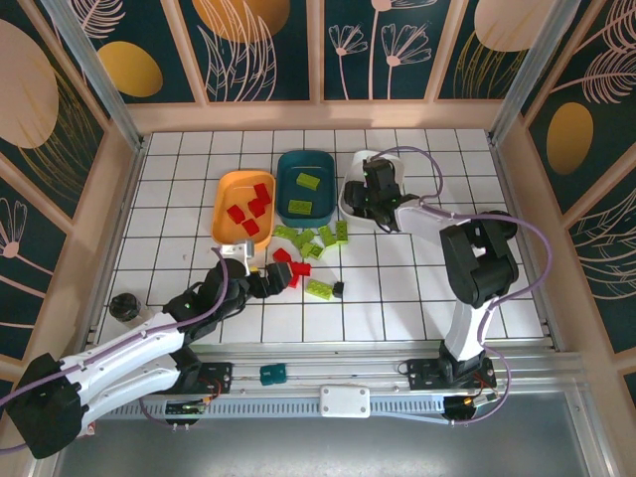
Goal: Sort the legos into containers by color
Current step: Place the lego in the container, then pick up the lego from the center of the table.
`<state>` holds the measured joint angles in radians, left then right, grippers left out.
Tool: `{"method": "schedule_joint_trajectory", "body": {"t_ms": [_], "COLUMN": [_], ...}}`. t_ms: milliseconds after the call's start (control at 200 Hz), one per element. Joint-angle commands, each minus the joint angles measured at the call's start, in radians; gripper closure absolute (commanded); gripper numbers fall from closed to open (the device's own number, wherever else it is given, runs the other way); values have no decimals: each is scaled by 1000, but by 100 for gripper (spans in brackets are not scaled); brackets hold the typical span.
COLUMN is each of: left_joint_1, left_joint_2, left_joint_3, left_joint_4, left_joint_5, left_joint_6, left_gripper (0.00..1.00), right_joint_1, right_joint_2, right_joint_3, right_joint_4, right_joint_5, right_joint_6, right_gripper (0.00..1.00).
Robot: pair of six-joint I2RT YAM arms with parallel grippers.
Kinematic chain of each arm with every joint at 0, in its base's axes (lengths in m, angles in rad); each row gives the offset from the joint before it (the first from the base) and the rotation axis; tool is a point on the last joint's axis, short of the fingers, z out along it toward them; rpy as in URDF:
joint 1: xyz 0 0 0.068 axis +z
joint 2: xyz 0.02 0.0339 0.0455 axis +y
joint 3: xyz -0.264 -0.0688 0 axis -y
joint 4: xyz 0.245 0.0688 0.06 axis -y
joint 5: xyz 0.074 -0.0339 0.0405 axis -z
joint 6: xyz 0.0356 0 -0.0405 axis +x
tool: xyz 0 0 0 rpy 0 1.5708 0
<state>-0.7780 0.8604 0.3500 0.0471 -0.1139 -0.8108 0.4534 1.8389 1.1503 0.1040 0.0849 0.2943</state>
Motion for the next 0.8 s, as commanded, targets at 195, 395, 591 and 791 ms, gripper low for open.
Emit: {"method": "schedule_joint_trajectory", "body": {"t_ms": [195, 395, 591, 791], "left_joint_1": [-4, -3, 11, 35], "left_joint_2": [216, 390, 538, 679], "left_joint_3": [106, 189, 294, 379], "left_joint_4": [-98, -48, -21, 0], "left_joint_5": [-59, -167, -195, -182], "left_joint_6": [71, 179, 213, 211], "left_gripper": [10, 7, 14, 13], "right_joint_1": [66, 98, 120, 126], "right_joint_2": [-213, -323, -403, -448], "right_joint_3": [-117, -255, -327, -354], "right_joint_4": [15, 42, 51, 45], "right_joint_5": [3, 4, 7, 10], "right_joint_6": [-22, 11, 28, 27], "right_gripper": [37, 37, 37, 37]}}
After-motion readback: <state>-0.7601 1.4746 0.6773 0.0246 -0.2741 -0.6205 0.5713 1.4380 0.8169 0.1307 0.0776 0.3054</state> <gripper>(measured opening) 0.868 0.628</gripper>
